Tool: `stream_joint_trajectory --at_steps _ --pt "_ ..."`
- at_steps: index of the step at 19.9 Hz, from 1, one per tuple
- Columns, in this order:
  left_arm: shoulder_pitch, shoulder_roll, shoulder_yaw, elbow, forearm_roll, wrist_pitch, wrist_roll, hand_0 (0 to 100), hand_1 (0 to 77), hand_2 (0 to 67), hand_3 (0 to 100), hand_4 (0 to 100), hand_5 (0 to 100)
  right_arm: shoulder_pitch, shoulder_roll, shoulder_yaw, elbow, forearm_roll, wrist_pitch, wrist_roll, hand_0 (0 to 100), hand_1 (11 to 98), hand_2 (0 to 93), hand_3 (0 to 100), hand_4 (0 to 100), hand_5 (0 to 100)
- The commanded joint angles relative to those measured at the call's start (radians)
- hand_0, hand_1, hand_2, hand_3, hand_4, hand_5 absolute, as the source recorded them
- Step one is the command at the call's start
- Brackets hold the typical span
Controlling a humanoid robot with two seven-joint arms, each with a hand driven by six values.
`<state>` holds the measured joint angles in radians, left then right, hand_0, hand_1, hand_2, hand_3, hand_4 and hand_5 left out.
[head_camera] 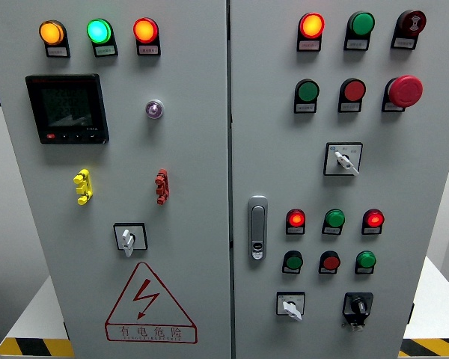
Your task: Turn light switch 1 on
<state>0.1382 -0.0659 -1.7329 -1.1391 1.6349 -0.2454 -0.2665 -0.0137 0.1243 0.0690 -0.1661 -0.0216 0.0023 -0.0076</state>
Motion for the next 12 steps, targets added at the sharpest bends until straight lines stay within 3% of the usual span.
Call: stream_joint_trajectory --at_steps 1,4,6,10,12 --pt "0.003 0.001 0.01 -0.178 -0.018 0.0 0.065 0 16.6 18.0 17 35 34 0.0 -0.0016 0.0 -0.001 0.0 0.001 0.0 0 19.5 0.0 19 19 11" --pt "0.015 0.006 0.041 -0.371 -0.09 0.0 0.142 0 16.1 19.7 25 46 41 0.0 -0.0016 0.0 -0.001 0.0 0.001 0.0 0 19.5 0.0 19 19 11" --pt "0.026 0.011 0.052 -0.459 -0.11 0.0 0.184 0 15.6 20.5 27 45 41 0.0 -0.0001 0.0 -0.001 0.0 0.001 0.0 0 19.6 0.0 19 19 11" --pt "0.021 0.018 0.065 -0.56 -0.113 0.0 0.202 0 14.5 21.9 38 56 44 0.0 -0.0001 0.0 -0.001 0.0 0.001 0.0 0 19.6 0.0 19 19 11" --pt "0.015 0.046 0.079 -0.579 -0.115 0.0 0.204 0 14.4 21.9 42 60 45 0.0 -0.0001 0.0 0.0 0.002 0.001 0.0 0 19.6 0.0 19 19 11"
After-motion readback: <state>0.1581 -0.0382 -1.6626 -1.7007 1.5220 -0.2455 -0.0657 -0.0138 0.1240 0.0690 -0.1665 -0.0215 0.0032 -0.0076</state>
